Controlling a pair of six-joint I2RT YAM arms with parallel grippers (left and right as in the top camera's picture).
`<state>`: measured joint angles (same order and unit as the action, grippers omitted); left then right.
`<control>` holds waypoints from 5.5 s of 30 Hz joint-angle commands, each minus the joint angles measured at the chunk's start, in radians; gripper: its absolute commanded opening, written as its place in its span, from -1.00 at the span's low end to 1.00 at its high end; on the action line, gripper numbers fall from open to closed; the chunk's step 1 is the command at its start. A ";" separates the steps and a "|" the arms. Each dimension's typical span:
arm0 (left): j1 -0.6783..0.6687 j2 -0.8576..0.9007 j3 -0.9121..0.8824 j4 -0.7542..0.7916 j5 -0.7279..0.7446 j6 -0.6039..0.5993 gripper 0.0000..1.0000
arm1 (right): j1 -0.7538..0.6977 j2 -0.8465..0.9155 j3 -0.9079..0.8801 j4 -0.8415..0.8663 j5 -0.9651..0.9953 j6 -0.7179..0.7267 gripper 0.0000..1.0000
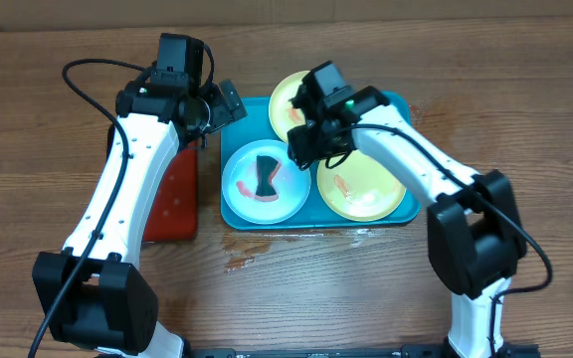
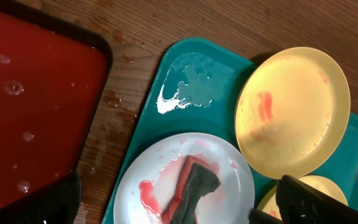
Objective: Clean dirty plates on tray and stack at the side
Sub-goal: 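Grasp the light-blue plate rim with the right gripper, then scrub the light-blue plate with the sponge in the left gripper, then carry the light-blue plate with the right gripper to the table's right side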
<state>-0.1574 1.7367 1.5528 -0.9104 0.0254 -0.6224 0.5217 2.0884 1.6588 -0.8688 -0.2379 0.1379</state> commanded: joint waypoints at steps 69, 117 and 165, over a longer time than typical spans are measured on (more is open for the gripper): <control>-0.172 0.255 -0.144 0.043 0.142 0.175 -0.10 | 0.016 0.068 -0.109 0.057 0.062 -0.007 -0.49; -0.110 0.288 -0.117 0.131 0.369 0.167 -0.92 | 0.016 0.068 -0.109 0.067 0.061 -0.007 -0.48; 0.209 0.355 0.423 -0.391 -0.036 0.085 -0.92 | 0.206 0.066 0.310 -0.267 0.663 -0.111 -0.92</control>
<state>-0.0097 2.0949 1.9606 -1.2739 -0.0330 -0.5251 0.6724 2.1540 1.8698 -1.1088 0.1551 0.0864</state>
